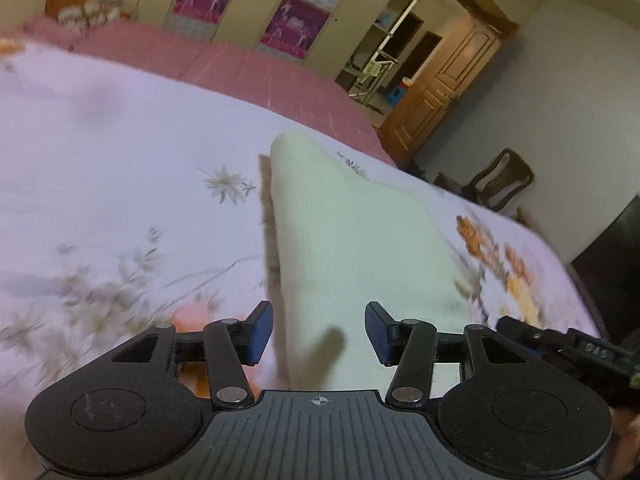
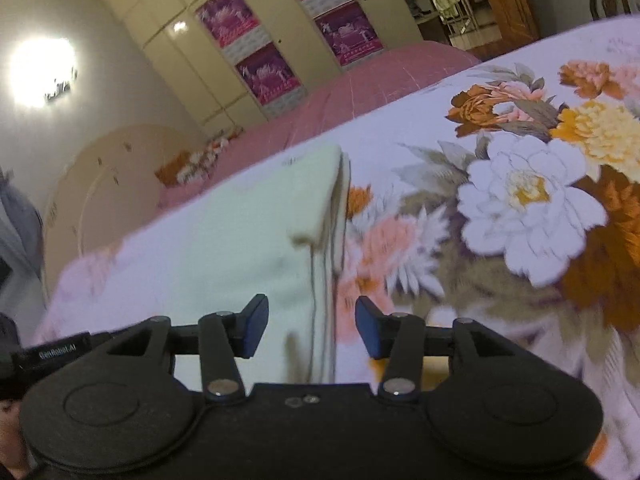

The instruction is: Fold small clothes

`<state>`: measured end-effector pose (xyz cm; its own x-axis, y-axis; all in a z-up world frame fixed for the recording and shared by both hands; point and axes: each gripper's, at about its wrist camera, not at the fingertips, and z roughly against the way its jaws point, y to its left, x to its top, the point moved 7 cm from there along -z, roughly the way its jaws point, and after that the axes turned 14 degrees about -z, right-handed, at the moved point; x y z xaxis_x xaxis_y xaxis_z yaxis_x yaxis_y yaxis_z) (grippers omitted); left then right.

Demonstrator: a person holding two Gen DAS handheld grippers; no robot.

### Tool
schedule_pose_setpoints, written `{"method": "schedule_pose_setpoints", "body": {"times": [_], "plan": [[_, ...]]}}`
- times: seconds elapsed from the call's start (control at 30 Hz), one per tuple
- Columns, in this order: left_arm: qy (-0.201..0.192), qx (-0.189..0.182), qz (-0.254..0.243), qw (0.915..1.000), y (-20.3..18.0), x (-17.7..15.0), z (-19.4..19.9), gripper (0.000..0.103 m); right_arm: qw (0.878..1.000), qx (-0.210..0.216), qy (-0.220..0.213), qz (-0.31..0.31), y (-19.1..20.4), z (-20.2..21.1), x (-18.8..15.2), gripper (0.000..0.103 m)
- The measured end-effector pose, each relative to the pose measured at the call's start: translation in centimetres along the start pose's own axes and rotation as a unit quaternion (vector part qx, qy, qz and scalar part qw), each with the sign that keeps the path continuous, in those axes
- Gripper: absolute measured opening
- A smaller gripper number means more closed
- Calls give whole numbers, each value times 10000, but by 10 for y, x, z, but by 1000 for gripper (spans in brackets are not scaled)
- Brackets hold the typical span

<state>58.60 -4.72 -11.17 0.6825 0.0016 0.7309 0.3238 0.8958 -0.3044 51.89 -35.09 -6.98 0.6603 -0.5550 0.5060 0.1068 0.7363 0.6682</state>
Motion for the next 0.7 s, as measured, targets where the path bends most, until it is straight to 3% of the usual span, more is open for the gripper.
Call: {"method": "schedule_pose_setpoints", "body": {"times": [0.2,0.37,0.47,0.6,0.7], "plan": [[221,-102,174,9996,6,6,-32,51,9979,345,237,-495,-7,-41,26,53],[207,-380,549,9976,13,1,-47,56,9962,392,574,-524,-13,-70,26,62],[183,-649,719,9951,15,2,-52,56,9967,478,624,-210,-7,-75,19,65],[236,-963,815,9917,14,2,-58,55,9954,628,727,10,-2,-79,18,65],[281,-986,705,9922,10,1,-59,55,9948,627,789,118,-4,-75,21,57]]}}
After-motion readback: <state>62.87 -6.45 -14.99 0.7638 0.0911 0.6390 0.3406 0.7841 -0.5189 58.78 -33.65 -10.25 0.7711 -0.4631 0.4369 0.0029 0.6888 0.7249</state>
